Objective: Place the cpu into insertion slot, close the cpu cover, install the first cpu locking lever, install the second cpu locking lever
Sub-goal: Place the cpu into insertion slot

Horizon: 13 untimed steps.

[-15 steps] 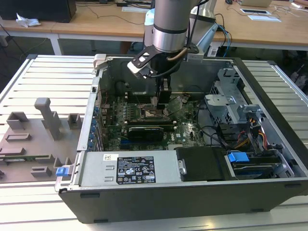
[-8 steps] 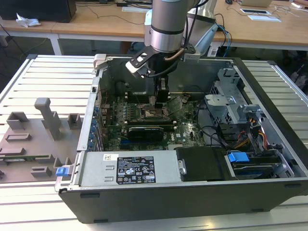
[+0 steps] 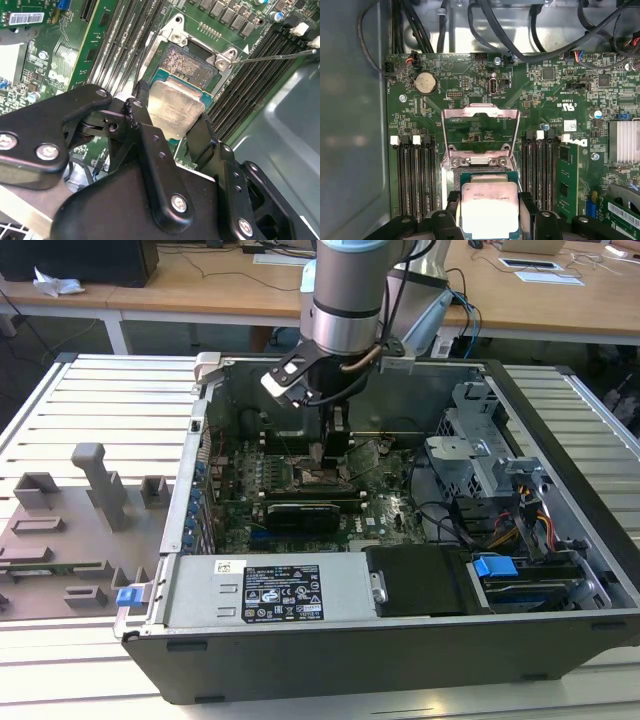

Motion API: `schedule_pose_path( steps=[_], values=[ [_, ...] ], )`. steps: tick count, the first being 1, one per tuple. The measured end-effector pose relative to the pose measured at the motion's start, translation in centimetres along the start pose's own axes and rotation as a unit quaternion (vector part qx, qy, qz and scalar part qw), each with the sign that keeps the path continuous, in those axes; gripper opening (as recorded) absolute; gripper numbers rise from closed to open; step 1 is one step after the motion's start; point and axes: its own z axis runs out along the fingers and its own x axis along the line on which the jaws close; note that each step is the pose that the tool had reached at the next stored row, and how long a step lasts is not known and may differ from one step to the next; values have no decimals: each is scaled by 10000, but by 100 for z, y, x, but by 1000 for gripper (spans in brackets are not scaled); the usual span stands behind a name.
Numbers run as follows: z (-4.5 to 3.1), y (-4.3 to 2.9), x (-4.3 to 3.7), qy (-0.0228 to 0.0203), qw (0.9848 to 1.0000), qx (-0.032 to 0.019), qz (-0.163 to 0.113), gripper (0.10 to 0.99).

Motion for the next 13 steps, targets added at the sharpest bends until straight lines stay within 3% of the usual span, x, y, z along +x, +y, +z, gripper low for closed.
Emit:
schedule_pose_path(
  steps=[13],
  values=[
    [112,1,8,0,10000,0,1,545]
  ],
)
